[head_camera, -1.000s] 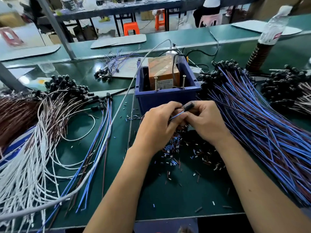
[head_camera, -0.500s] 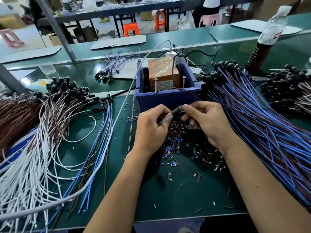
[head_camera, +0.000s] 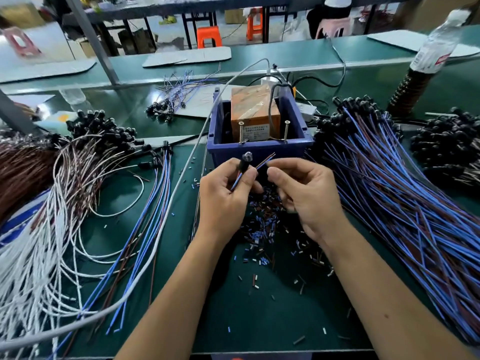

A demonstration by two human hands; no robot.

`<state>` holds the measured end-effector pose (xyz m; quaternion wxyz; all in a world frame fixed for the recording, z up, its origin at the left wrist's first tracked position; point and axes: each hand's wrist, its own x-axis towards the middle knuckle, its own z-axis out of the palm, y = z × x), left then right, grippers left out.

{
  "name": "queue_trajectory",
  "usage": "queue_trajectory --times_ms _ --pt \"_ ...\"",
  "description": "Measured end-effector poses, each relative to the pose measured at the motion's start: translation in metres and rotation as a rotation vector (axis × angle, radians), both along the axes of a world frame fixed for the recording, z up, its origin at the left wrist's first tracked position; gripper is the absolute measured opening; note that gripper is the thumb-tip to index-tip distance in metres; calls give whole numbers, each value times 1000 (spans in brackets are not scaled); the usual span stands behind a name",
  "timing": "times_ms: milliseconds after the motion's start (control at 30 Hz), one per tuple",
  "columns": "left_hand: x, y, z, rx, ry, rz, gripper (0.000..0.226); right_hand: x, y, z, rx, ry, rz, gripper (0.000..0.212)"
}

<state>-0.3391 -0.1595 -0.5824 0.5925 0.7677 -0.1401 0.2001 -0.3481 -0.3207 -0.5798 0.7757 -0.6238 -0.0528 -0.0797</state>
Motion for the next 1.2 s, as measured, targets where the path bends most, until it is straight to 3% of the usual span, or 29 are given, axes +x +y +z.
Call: queue_trajectory --times_ms 133,233,367,533,667,1000,1200 --pt "-3 -3 -1 21 6 -80 15 1 7 3 173 15 -21 4" --pt "-3 -4 0 65 -29 -98 18 3 7 1 175 6 14 4" --pt "-2 -4 1 178 -179 28 9 4 8 0 132 16 29 20" --pt "-2 0 2 104 -304 183 5 4 5 9 144 -32 10 17" --pt "-3 2 3 -87 -290 307 12 2 2 15 123 -144 -51 12" --pt "5 -2 2 -158 -210 332 19 5 -5 9 -283 -322 -548 16" --pt "4 -3 0 -139 -204 290 24 2 1 12 -451 -379 -639 25"
